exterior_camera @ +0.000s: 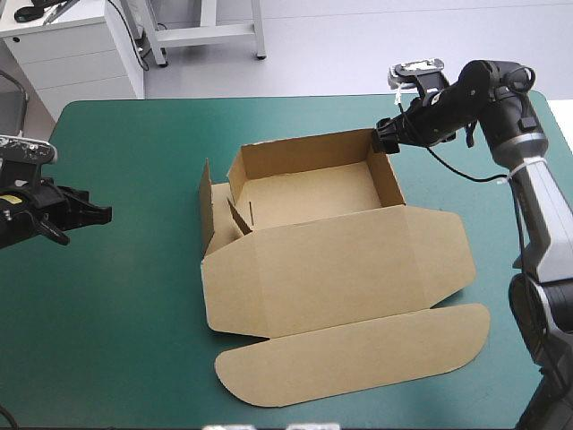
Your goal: Fold the box
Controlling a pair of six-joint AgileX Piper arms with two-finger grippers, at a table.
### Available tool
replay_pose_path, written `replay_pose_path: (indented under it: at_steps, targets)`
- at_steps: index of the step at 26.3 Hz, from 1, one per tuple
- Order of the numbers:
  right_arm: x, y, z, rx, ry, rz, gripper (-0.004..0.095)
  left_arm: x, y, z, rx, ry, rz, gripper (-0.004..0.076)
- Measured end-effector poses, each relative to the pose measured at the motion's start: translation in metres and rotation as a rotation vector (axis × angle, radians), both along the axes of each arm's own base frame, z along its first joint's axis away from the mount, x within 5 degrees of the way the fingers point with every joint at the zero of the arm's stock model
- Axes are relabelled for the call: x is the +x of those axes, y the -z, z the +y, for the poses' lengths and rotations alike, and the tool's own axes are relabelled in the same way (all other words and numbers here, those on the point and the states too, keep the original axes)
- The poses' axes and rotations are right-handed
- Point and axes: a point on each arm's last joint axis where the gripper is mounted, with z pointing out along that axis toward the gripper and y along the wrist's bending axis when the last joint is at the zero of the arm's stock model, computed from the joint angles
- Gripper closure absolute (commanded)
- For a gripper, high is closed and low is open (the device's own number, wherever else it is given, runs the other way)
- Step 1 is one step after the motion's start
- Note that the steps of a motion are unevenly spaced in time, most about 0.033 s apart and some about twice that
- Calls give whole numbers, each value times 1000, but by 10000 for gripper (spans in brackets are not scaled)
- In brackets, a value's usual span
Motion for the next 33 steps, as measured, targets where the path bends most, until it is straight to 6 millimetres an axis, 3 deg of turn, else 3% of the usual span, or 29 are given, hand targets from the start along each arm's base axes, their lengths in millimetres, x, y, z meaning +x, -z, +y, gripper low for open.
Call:
replay_pose_path:
  at_steps: [4,15,21,23,28,31,33]
  targets:
    - [15,24,2,-27,1,55,144,1,0,-1,35,7,2,732]
    - [50,103,17,-99,-26,219,143,1,4,-28,100,85,43,731]
    - [61,122,17,-121,-18,222,158,0,5,-36,99,124,59,731]
    - [64,125,18,-117,-11,197,242,0,5,-37,97,129,60,732]
    - [70,133,19,-112,-5,187,684,0,5,-37,98,129,60,731]
    - [71,138,19,-115,-7,194,898,0,5,-37,98,129,60,731]
    - [71,138,19,-113,-11,192,923,0,5,-37,98,129,60,731]
